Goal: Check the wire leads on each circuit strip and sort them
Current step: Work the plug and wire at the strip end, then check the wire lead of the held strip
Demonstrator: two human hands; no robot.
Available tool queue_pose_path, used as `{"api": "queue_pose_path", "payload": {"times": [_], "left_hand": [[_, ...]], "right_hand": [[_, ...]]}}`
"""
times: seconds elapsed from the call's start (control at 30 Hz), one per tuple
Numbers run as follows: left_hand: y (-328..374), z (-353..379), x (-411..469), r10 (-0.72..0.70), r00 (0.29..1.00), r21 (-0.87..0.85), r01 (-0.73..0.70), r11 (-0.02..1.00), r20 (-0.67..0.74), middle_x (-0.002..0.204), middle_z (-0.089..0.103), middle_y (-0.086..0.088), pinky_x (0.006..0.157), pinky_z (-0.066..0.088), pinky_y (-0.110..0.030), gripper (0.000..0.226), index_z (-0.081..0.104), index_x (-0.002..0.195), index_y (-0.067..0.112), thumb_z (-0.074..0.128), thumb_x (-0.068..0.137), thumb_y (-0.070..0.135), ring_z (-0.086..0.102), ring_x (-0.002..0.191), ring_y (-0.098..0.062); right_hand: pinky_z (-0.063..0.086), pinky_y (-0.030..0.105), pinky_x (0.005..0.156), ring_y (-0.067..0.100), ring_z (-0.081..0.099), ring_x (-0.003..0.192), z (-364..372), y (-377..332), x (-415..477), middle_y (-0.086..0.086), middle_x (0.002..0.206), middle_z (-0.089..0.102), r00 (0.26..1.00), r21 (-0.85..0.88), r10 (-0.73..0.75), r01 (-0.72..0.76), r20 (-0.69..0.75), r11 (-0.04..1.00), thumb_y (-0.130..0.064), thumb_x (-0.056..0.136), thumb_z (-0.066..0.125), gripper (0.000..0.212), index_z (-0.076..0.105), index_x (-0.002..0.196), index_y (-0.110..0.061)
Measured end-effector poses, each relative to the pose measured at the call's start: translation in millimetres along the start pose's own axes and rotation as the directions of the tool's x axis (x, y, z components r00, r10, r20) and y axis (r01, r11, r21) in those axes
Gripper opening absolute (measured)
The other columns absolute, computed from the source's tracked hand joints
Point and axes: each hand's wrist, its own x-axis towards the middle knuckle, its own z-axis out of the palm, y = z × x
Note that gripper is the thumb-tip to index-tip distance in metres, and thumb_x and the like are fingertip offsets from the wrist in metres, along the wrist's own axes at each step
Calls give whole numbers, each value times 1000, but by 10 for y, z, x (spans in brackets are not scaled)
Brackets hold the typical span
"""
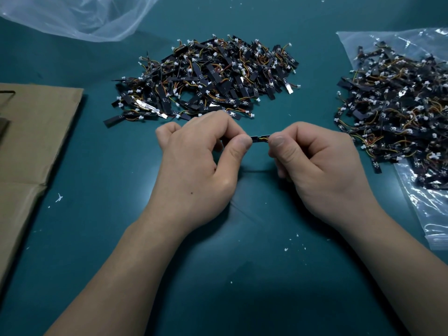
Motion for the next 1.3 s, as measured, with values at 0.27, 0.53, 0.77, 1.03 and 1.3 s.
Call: {"api": "queue_pose_path", "payload": {"times": [0.27,0.53,0.77,1.03,1.3], "left_hand": [[14,-18,17,41,999,-67,-40,997,19,76,62,15,88,44,-55,18,59,79,28,61,96,27,59,77,-6],[3,-17,7,42,994,-95,-32,995,98,70,60,15,77,38,-35,17,64,79,20,62,95,26,57,70,-2],[25,-13,16,19,997,-79,-13,997,76,62,53,19,84,45,-56,22,59,70,23,62,92,27,54,63,-3],[38,-22,11,11,996,-57,-6,998,85,64,55,19,94,38,-49,21,57,71,24,61,91,28,56,68,-4],[32,-20,5,25,996,-59,-20,998,91,64,54,18,92,39,-54,22,57,70,24,61,92,27,56,68,-9]], "right_hand": [[41,20,53,8,51,52,16,-1,-14,-4,62,65,999,-20,-16,17,51,1000,-46,96,65,35,64,70,-22],[47,43,55,24,56,55,-47,-39,-21,1,65,65,996,67,-60,56,63,996,-32,98,55,27,63,74,-22],[45,42,52,25,54,52,-15,-37,-11,1,59,62,998,7,-49,49,45,999,-35,94,57,28,63,68,-27],[46,40,52,21,54,52,-24,-49,-18,-1,60,62,997,3,-63,63,52,998,-34,95,57,27,62,69,-27],[44,41,51,24,53,52,-26,-51,-25,2,57,59,997,-8,-55,56,48,998,-33,93,58,29,64,67,-22]]}}
